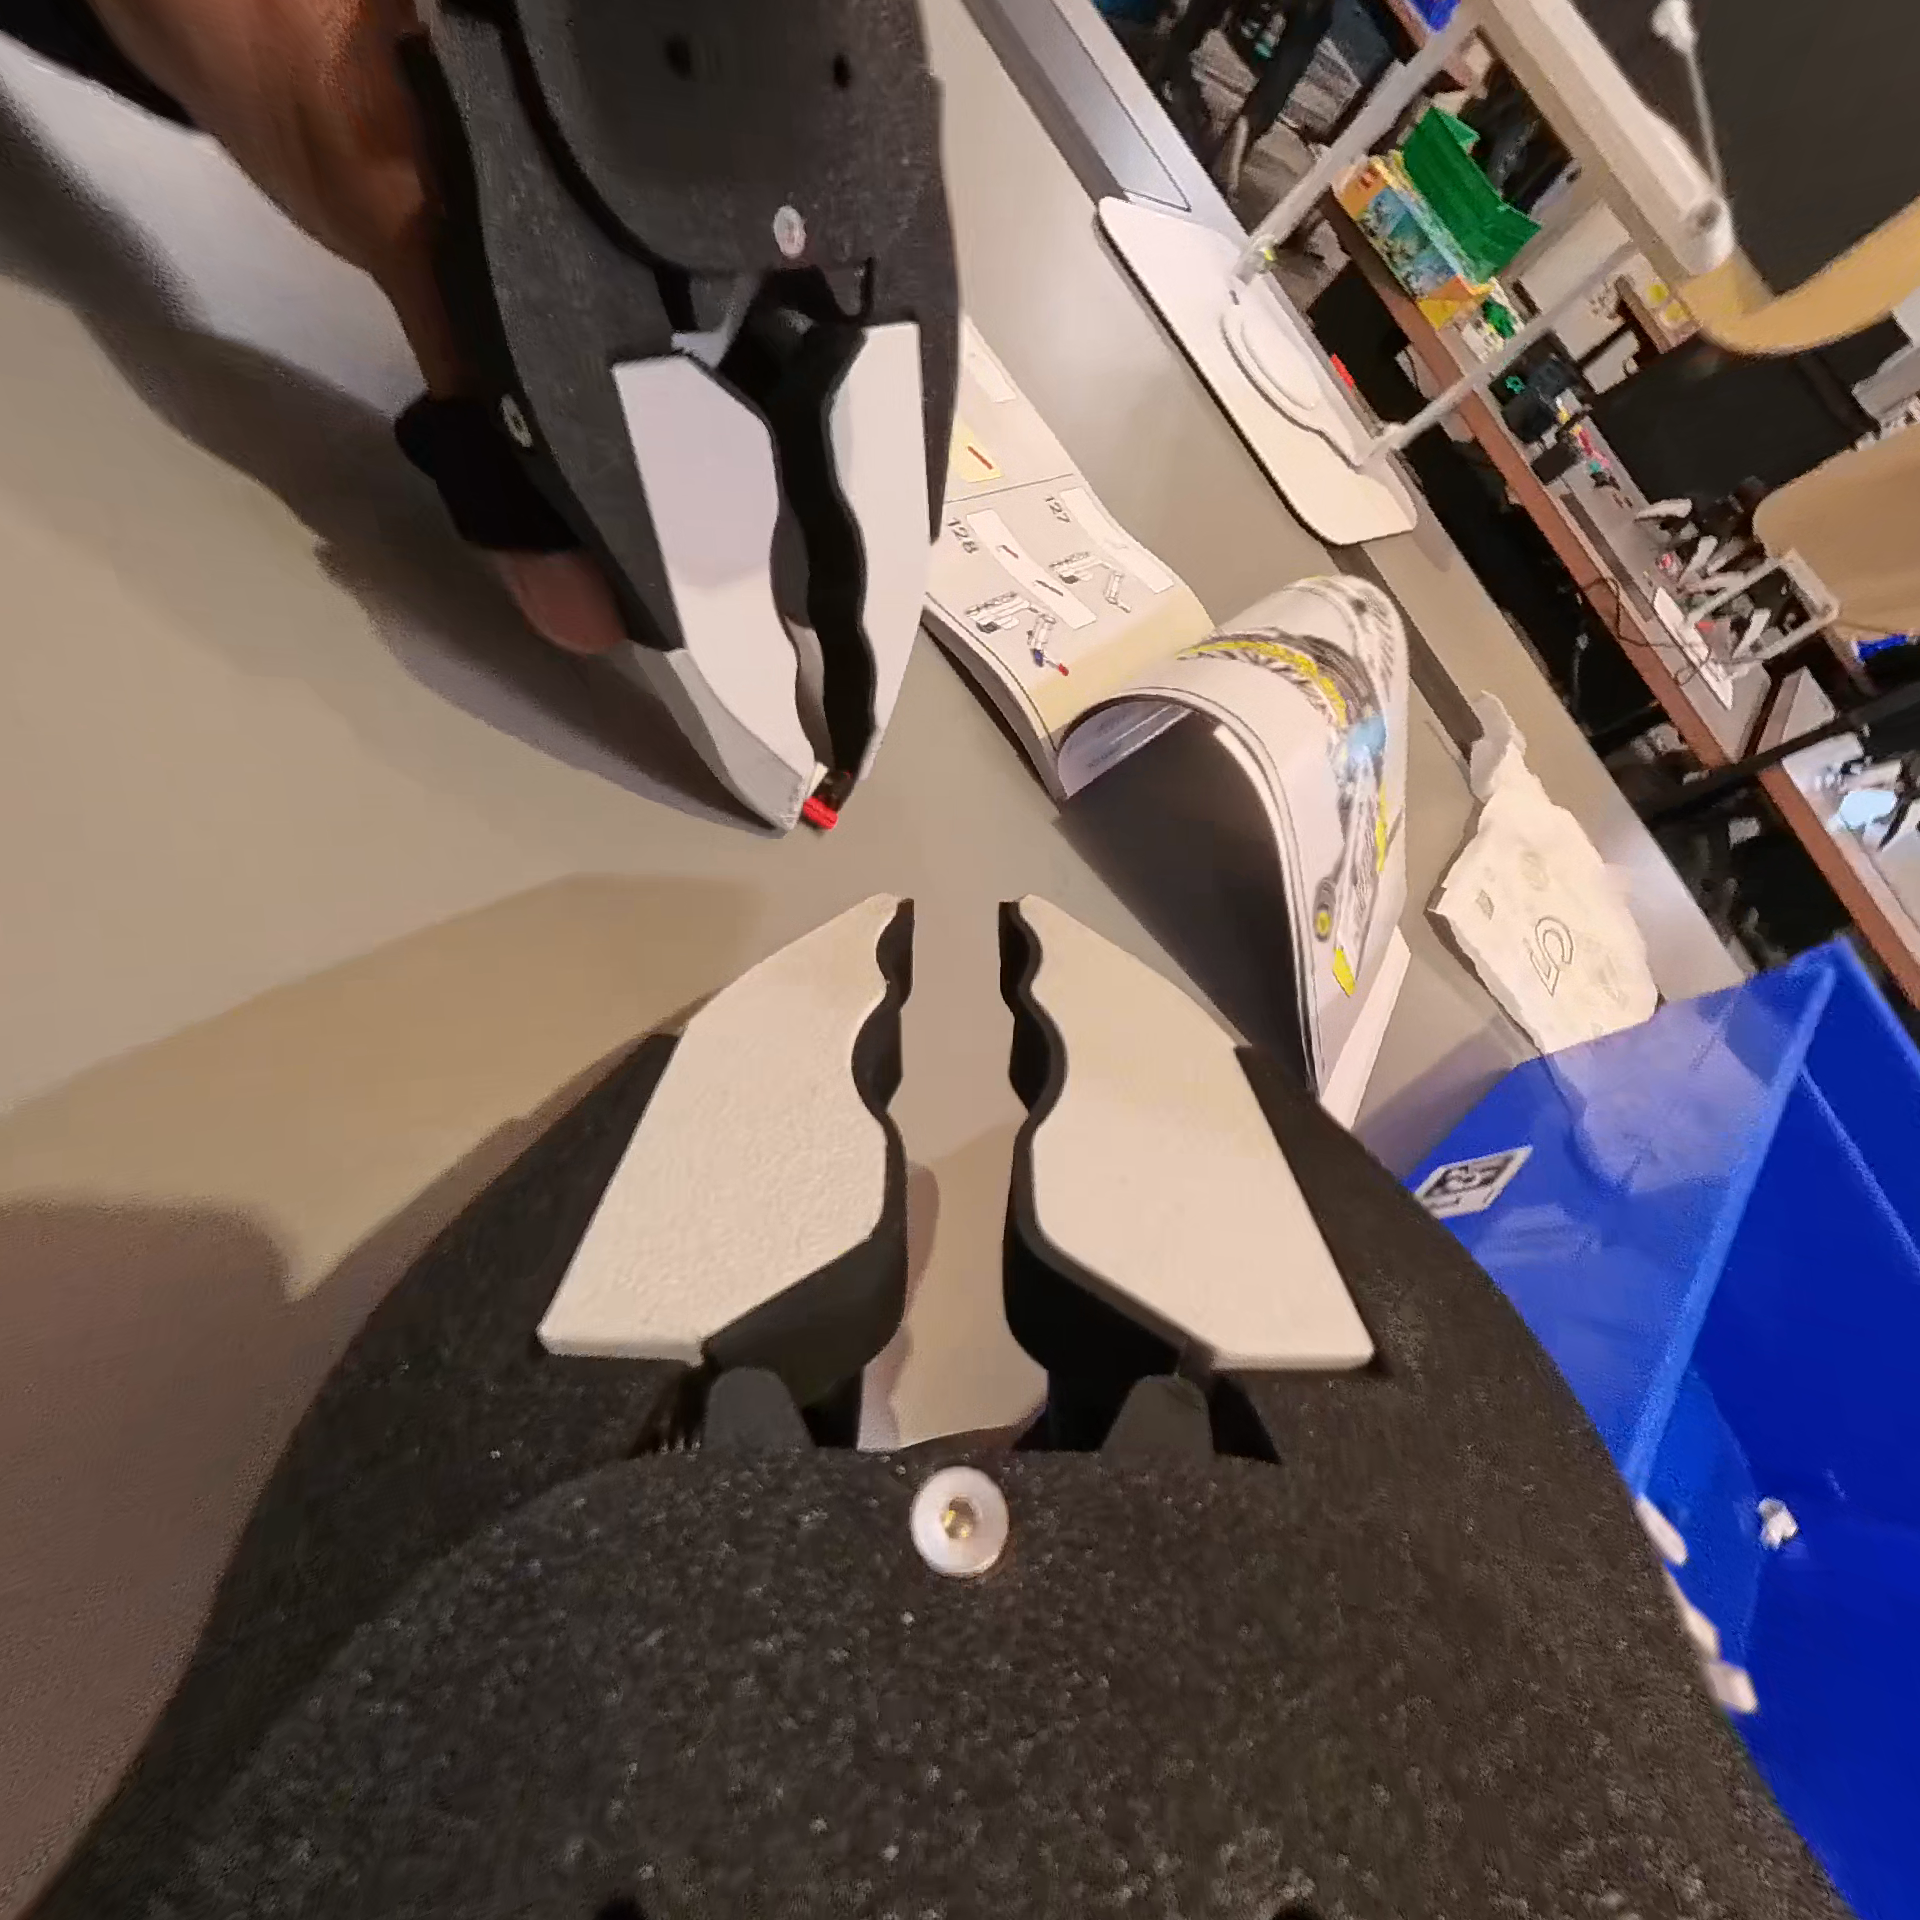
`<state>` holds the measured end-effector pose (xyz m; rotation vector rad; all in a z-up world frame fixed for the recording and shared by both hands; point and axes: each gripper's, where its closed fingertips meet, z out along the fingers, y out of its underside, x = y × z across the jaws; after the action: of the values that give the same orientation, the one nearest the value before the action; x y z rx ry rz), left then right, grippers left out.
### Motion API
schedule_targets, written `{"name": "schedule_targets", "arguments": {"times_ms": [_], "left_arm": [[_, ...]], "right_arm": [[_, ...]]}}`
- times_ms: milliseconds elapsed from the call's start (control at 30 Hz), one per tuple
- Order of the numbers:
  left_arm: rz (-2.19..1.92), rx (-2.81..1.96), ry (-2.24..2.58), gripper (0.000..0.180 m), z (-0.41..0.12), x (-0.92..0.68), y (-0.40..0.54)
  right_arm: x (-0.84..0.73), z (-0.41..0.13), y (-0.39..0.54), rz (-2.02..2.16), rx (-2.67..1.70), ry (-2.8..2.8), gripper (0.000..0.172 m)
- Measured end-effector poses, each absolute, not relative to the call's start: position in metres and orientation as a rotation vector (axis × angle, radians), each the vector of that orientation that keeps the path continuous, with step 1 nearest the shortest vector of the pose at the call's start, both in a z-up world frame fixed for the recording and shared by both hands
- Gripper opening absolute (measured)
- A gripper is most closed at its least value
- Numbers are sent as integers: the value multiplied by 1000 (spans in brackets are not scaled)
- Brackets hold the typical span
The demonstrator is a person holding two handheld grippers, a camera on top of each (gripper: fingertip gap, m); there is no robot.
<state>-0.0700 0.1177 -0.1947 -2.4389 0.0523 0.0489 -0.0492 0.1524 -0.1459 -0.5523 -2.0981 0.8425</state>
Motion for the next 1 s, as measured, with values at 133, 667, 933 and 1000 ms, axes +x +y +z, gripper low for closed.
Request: {"name": "schedule_targets", "arguments": {"times_ms": [133, 667, 933, 1000], "left_arm": [[-49, -2347, 121, 20, -183, -58, 116], [-369, -2241, -108, 20, -155, -41, 100], [-316, -2221, -46, 22, -156, -42, 99], [-291, -2216, -10, 22, -156, -42, 97]], "right_arm": [[-52, -157, 143, 696, -322, -2114, 16], [-57, -153, 97, 388, 174, -1872, 14], [-58, -155, 101, 429, 111, -1919, 4], [-59, -156, 102, 445, 94, -1932, 4]]}}
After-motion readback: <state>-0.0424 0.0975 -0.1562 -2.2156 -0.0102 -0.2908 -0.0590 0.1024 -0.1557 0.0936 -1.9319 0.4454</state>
